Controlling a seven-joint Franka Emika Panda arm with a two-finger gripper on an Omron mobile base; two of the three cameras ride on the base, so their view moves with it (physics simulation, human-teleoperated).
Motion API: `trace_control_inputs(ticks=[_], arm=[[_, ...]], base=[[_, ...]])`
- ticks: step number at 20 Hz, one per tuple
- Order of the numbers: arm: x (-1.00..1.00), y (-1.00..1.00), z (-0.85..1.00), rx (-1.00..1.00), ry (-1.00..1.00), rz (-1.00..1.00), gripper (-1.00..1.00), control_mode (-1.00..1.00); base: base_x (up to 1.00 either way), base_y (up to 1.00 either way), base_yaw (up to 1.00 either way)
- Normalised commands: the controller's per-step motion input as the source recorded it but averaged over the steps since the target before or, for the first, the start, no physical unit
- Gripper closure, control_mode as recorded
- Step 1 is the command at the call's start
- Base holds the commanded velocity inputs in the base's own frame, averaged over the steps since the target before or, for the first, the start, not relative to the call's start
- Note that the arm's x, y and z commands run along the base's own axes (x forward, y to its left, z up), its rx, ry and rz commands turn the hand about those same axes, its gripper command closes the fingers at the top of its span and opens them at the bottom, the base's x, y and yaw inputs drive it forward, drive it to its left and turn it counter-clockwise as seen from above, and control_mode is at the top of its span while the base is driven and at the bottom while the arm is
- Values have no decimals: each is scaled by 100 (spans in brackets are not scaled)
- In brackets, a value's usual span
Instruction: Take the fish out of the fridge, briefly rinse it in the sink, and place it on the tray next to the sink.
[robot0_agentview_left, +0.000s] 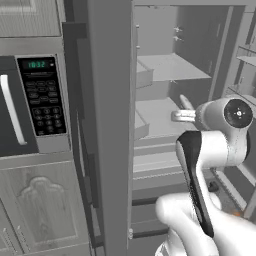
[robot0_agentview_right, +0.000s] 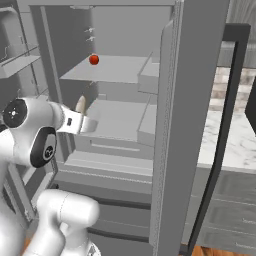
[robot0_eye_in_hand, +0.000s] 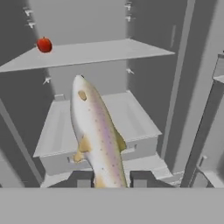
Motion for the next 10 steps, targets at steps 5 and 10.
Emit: trace_control_inputs(ticks=[5,10], arm=[[-20,0,-9,0,0,-1,100,100],[0,0,0,0,0,0,100,100]], base=[[-80,7,-7],[-100,23,-25]])
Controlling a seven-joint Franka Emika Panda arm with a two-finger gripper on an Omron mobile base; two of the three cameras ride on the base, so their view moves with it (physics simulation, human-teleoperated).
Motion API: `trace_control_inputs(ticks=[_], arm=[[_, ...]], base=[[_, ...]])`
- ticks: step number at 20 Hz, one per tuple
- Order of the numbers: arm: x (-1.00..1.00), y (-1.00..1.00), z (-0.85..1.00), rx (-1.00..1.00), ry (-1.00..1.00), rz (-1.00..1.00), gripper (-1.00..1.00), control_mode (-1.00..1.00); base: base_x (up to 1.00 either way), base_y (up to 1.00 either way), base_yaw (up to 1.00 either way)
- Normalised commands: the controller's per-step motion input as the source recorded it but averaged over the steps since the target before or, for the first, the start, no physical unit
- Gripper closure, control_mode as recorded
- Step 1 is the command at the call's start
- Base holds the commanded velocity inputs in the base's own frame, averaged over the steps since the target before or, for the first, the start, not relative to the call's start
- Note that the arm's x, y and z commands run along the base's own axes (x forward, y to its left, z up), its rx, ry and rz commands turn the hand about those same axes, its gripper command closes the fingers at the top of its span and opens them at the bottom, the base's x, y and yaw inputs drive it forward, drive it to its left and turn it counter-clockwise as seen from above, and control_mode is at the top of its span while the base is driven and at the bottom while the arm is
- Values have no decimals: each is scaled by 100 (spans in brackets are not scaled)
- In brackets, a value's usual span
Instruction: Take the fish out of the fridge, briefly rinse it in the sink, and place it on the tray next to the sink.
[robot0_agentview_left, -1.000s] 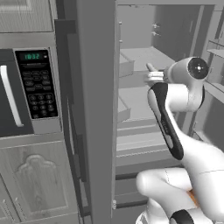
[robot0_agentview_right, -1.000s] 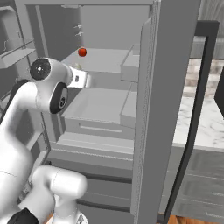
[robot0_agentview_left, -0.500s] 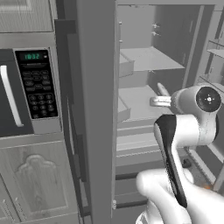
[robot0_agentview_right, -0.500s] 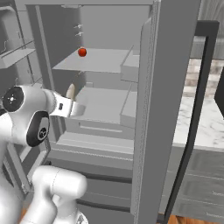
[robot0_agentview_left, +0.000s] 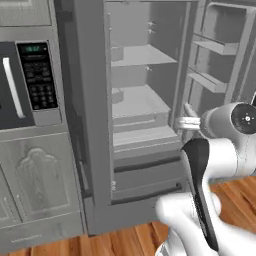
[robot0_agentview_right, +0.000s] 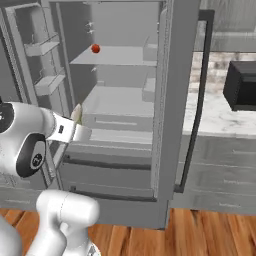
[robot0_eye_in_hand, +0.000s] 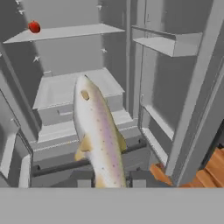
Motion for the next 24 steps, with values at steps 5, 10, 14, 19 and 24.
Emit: trace_control_inputs(ticks=[5,10,14,19,24], arm=[[0,0,0,0,0,0,100,100],[0,0,0,0,0,0,100,100],[0,0,0,0,0,0,100,100],[0,0,0,0,0,0,100,100],[0,0,0,0,0,0,100,100]], base=[[-98,10,-66],[-63,1,-88],[-22,-48,-84],[22,-97,-79],[95,-95,-59]])
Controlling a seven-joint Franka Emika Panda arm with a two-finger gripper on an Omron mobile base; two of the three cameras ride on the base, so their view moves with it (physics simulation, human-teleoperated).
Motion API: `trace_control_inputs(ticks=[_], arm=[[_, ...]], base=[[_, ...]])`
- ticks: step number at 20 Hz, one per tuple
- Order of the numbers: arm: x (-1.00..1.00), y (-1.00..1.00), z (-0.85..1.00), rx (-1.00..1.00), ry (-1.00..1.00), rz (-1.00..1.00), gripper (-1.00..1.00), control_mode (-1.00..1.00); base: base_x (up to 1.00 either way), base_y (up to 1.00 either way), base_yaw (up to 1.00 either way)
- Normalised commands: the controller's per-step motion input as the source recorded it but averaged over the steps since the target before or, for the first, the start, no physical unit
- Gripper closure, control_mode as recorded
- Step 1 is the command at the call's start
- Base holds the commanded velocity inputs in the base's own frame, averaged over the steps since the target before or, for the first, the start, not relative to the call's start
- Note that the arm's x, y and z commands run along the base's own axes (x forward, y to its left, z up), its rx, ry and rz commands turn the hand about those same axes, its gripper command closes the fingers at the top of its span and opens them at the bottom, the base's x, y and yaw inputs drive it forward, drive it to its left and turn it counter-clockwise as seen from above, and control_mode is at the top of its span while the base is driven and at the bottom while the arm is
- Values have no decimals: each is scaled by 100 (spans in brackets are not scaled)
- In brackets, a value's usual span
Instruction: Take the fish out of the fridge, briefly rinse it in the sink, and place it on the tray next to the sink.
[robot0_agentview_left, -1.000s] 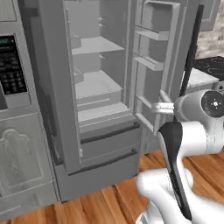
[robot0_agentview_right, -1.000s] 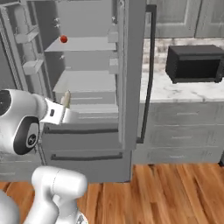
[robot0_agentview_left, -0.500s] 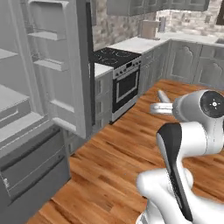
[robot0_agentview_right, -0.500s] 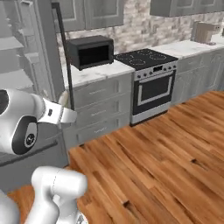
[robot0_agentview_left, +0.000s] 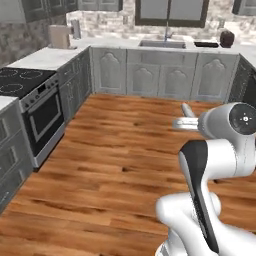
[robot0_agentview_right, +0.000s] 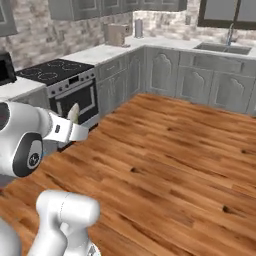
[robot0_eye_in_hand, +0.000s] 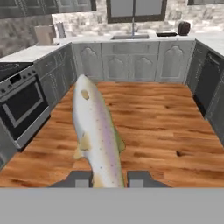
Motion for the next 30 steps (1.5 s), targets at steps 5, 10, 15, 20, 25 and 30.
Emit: trace_control_inputs(ticks=[5,10,15,20,25,30], arm=[[0,0,0,0,0,0,100,100],[0,0,0,0,0,0,100,100],[0,0,0,0,0,0,100,100],[0,0,0,0,0,0,100,100],[0,0,0,0,0,0,100,100],[0,0,0,0,0,0,100,100]], base=[[100,-92,-52],[100,-33,-34],[100,3,-25],[100,56,-22],[100,94,-12],[100,71,-3]])
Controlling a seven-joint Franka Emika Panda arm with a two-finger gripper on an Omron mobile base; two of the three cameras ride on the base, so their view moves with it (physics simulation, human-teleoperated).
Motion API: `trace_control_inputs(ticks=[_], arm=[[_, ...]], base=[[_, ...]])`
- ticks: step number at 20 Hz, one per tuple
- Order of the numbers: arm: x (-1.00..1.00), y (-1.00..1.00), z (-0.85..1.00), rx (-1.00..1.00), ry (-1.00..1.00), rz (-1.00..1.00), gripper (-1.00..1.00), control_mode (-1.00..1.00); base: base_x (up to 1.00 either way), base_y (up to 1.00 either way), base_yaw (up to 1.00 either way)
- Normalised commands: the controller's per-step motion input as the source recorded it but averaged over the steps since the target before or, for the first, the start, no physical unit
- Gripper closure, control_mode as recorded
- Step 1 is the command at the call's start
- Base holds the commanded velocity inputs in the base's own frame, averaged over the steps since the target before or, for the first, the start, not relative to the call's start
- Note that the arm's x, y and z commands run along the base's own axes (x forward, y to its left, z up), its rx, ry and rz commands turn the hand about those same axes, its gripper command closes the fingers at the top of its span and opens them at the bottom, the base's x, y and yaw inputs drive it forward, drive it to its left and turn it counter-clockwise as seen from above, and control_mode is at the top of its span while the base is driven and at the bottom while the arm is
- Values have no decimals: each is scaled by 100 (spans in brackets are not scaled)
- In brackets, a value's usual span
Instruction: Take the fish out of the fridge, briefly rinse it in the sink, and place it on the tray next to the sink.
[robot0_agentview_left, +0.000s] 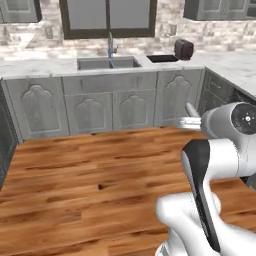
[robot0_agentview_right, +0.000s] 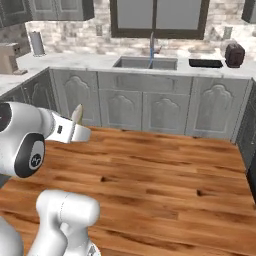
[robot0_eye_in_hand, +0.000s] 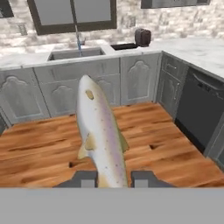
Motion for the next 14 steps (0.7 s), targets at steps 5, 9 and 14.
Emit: trace_control_inputs(ticks=[5,9,14], arm=[[0,0,0,0,0,0,100,100],[0,0,0,0,0,0,100,100],[0,0,0,0,0,0,100,100]], base=[[100,-8,0],[100,-51,0],[100,-60,0]])
